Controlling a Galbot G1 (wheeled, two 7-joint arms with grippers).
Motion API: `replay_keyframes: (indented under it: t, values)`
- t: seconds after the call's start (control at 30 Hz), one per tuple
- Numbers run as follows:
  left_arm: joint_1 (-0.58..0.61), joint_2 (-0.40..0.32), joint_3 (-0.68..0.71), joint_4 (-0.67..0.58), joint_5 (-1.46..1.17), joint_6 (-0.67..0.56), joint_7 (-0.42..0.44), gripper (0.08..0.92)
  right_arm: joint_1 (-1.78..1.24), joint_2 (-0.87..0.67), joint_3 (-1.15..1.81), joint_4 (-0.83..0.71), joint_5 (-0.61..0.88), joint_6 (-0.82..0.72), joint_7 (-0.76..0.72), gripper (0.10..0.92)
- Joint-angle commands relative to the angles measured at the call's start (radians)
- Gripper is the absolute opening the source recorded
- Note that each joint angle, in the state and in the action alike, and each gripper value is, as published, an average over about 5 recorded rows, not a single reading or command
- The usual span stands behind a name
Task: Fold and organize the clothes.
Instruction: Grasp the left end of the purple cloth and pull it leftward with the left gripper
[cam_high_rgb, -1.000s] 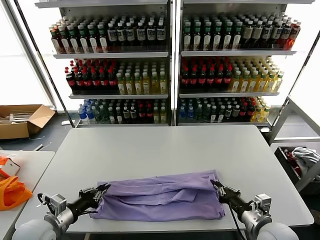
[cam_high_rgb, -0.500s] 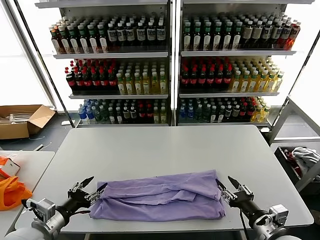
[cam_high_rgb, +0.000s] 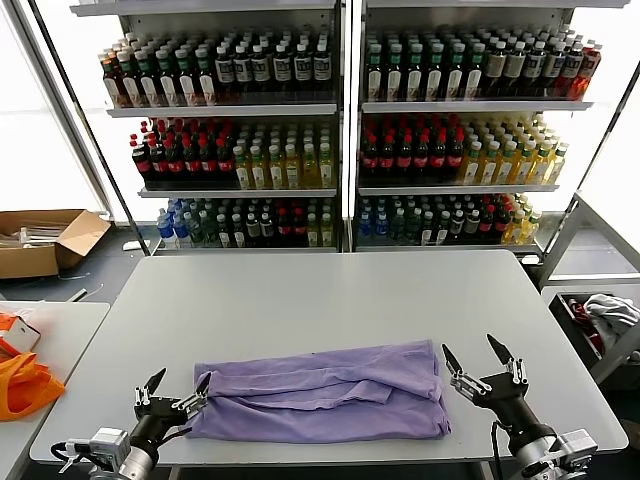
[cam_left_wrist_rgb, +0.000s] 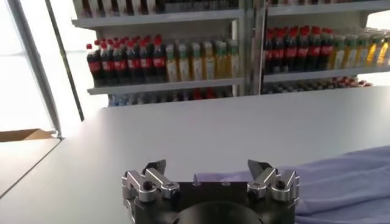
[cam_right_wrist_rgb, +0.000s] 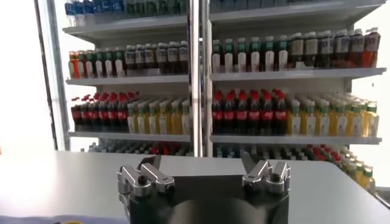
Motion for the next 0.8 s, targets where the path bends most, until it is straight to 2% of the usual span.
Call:
replay_keyframes:
  t: [0.03,0.37,0.8]
  values:
    - [-0.034,-0.096,0.077,0.038,0.043,0.021,-0.137,0.823,-0.025,0.017,0.002,-0.002,-0.033,0.072,0.001,0.823]
    - [-0.044,-0.086,0.129,0.081,-0.013,0.059,-0.152,0.797,-0.032,0.019,0.003,0.008,-0.029,0.075,0.001,0.823]
    - [-0.033,-0.093,0.147,0.086,-0.023,0.056,-0.132,0.432,-0.022,0.017,0.002,0.008,-0.014,0.073,0.003,0.823]
